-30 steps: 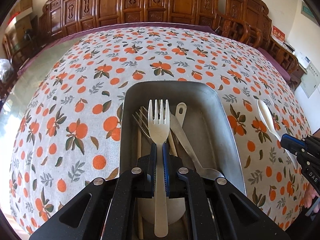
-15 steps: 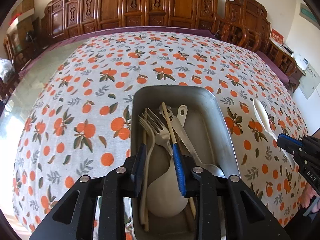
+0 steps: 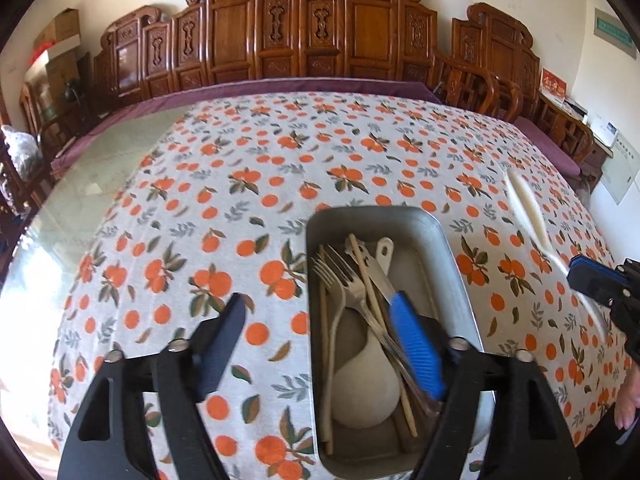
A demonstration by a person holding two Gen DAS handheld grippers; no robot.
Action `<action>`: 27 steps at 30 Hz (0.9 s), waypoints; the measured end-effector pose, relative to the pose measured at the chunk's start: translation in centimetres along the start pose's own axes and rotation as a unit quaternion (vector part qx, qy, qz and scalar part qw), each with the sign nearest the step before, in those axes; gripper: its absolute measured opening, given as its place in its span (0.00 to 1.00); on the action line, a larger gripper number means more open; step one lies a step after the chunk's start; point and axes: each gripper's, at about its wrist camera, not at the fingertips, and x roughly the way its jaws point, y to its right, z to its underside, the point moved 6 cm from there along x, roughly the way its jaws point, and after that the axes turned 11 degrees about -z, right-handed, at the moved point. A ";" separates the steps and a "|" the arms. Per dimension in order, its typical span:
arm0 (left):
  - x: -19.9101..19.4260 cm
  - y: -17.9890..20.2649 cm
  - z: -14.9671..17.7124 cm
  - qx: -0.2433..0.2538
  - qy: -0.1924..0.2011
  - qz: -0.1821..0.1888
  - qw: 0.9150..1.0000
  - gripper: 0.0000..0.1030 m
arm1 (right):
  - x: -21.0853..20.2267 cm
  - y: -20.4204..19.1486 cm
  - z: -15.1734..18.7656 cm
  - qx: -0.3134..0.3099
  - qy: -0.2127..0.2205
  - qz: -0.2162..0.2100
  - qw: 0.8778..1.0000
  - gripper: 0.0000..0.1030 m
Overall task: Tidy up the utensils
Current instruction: 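Lower the white plastic spoon into the grey tray and open the right tool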
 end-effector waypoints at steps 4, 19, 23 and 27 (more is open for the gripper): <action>-0.5 -1.0 -0.5 -0.008 0.009 0.000 1.000 0.83 | 1.4 -1.1 -0.6 -0.001 -0.008 0.000 1.000 0.09; -0.4 -5.0 -0.7 -0.036 0.004 0.009 0.999 0.84 | 8.4 -3.4 -1.4 0.033 -0.042 -0.002 0.999 0.09; 0.5 -5.7 -0.3 -0.039 -0.007 0.010 0.999 0.84 | 10.1 -3.7 -1.4 0.038 -0.052 0.012 0.998 0.09; 1.5 -6.4 0.3 -0.038 -0.021 -0.006 0.999 0.84 | 11.5 -3.6 -1.3 0.049 -0.065 0.024 0.996 0.09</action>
